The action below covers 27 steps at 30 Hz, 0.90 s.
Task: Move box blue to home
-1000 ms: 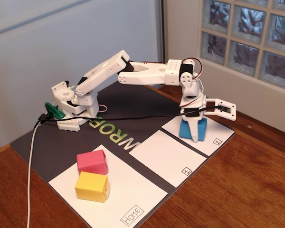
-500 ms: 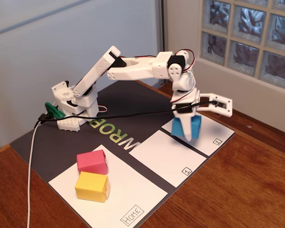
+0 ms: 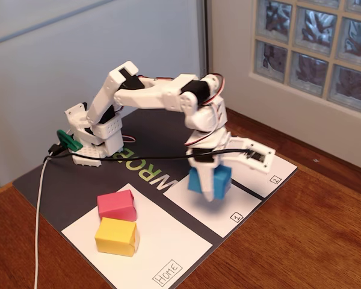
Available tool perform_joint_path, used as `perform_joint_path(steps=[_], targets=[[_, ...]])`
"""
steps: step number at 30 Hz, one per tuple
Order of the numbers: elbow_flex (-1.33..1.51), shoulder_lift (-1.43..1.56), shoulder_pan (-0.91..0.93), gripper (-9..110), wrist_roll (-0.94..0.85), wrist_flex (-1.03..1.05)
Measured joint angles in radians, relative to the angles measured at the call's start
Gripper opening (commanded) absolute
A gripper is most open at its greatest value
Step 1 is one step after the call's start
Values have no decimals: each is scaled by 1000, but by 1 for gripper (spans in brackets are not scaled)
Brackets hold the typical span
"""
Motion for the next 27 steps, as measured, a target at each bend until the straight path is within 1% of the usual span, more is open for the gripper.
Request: perform_joint_path(steps=[13,20,23,27], targets=[[107,6,216,0,-69,-14],[114,-6,290,0,-103,-80],[118,-57,321,0,-114,-129],[192,-80,333,-1,-112,-210]])
